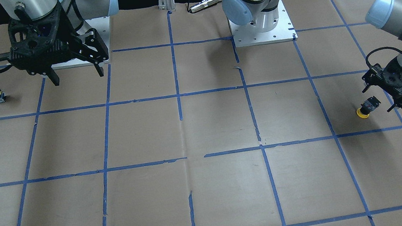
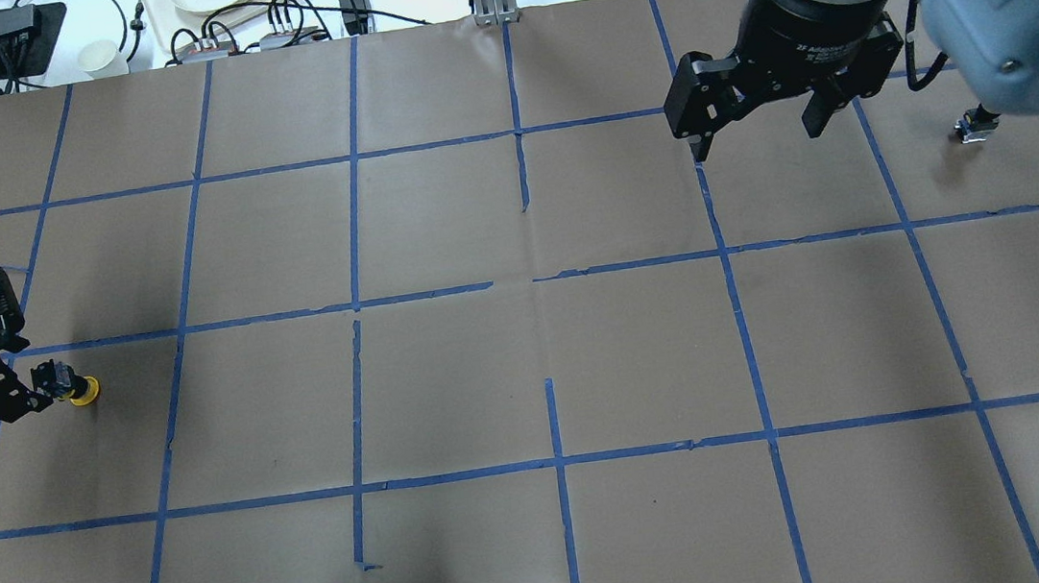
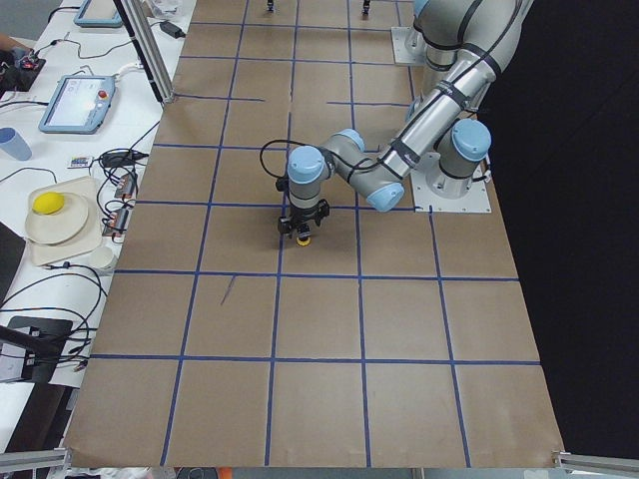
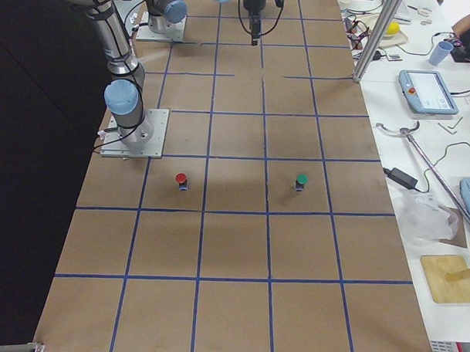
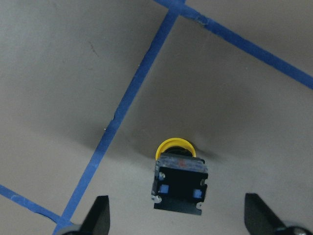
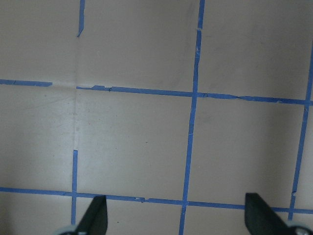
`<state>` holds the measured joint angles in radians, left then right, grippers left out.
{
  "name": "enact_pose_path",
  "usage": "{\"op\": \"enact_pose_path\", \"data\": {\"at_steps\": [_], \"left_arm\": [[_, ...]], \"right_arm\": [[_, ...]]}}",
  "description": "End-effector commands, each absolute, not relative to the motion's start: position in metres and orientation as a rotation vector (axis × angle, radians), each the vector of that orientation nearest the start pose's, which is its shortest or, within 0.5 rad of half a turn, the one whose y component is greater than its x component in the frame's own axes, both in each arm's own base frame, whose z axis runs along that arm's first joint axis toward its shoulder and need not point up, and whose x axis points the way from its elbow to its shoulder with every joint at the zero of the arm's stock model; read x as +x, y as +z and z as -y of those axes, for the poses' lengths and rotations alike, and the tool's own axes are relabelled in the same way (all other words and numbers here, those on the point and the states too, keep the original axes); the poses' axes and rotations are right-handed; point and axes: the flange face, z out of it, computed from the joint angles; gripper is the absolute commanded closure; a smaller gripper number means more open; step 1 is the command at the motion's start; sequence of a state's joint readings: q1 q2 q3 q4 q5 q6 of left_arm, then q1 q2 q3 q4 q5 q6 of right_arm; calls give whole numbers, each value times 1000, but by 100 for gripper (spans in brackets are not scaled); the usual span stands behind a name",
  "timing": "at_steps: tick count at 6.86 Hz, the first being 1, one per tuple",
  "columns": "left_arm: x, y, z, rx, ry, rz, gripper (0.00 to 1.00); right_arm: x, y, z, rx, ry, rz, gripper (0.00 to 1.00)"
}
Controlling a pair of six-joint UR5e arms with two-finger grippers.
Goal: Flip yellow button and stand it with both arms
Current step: 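Lower the left gripper and grasp the yellow button's body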
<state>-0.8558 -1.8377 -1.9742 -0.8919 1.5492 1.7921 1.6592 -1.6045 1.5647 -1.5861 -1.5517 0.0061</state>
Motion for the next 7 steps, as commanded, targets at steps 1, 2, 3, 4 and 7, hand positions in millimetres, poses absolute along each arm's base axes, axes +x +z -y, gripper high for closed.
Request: {"op": "enact_pose_path", "data": {"at_steps": [1, 2, 3, 4, 7], "left_arm": [[239, 224, 483, 1625, -29, -2697, 21], [237, 223, 484, 1633, -28, -2696, 38], [237, 224, 484, 1634, -28, -2694, 63], [237, 225, 484, 1631, -32, -2693, 81], [218, 259, 495, 1605, -253, -2766, 96]], "right_arm": [[178, 508, 469, -130, -82, -3115, 0], [178, 509, 469, -130, -85, -3115, 0], [177, 509, 469, -130, -85, -3117, 0], [178, 509, 469, -135, -87, -3115, 0], [174, 509, 471, -125, -89, -3114, 0]]}}
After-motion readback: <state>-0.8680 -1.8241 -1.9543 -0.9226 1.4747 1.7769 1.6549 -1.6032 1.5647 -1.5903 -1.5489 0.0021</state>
